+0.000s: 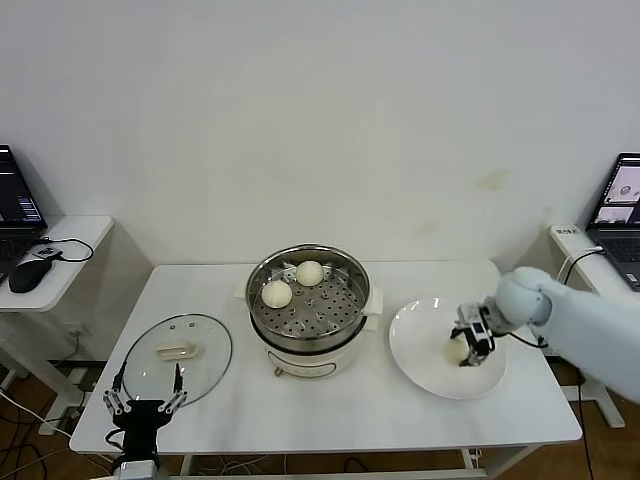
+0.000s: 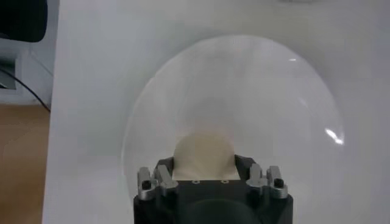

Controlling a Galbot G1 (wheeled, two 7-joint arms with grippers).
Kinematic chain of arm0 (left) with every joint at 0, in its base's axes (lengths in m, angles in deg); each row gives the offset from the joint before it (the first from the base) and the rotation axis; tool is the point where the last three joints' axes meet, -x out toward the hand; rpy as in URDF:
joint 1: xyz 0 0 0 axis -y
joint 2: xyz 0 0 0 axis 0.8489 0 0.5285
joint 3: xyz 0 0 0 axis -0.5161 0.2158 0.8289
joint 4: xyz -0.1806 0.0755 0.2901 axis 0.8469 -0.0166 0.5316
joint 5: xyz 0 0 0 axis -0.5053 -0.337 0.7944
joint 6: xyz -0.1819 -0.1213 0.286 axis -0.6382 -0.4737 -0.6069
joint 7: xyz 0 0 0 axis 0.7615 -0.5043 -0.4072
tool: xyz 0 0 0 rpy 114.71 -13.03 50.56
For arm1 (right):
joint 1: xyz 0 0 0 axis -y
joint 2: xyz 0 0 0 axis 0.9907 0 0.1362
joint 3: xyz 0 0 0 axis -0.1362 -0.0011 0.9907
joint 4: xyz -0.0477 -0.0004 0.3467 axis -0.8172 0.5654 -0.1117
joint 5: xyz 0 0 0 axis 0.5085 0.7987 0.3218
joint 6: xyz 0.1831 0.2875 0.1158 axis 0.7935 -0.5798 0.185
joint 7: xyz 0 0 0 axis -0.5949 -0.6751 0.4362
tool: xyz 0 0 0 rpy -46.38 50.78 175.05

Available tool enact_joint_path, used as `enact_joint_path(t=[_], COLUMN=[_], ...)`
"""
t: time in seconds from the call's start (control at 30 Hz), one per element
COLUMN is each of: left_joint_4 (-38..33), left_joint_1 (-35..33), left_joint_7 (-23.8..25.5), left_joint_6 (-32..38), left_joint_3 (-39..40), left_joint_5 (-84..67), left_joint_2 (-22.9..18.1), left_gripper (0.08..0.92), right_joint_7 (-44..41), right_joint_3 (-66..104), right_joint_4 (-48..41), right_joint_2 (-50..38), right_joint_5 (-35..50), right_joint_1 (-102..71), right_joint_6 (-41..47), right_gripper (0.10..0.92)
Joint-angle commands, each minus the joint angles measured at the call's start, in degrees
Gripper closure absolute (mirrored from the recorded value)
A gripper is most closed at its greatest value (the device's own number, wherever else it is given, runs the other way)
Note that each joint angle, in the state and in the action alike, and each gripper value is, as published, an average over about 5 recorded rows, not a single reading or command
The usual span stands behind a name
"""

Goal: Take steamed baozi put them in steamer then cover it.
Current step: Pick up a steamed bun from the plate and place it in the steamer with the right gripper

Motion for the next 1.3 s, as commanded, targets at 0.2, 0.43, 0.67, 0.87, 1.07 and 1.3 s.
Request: enact_joint_path(t=[0.2, 0.43, 0.67, 0.87, 1.07, 1.3], left_joint_4=[-0.6, -1.1, -1.0, -0.8, -0.9, -1.0], left_joint_1=[0.1, -0.1, -0.1, -0.1, -0.2, -0.1], left_joint_7=[0.1, 0.0, 0.0, -0.3, -0.4, -0.5], left_joint_6=[0.0, -0.1, 0.0, 0.2, 0.3, 0.3], left_joint_3=[0.0, -0.7, -1.5, -2.2, -2.4, -2.5], left_joint_5=[-0.1, -0.5, -0.7, -1.1, -1.4, -1.9], left_joint_2=[0.0, 0.1, -0.3, -0.7, -0.9, -0.8], left_gripper=[0.177, 0.177, 0.177, 0.177, 0.177, 0.177], right_joint_7=[-0.1, 1.7, 2.9, 2.9, 2.3, 2.9], right_joint_3=[-12.0, -14.5, -16.5, -17.5, -18.5, -19.9], right_joint_4=[-2.2, -3.7, -7.1, -11.9, -14.9, -15.2], right_joint_2=[13.7, 24.5, 35.2, 41.2, 43.9, 43.8], right_joint_5=[13.2, 16.0, 15.1, 10.7, 5.4, 1.0], right_joint_1=[30.8, 31.3, 26.6, 21.2, 18.3, 17.1], right_joint_6=[1.0, 0.2, -6.3, -13.4, -19.6, -24.4], right_gripper=[0.389, 0.388, 0.382, 0.38, 0.38, 0.38])
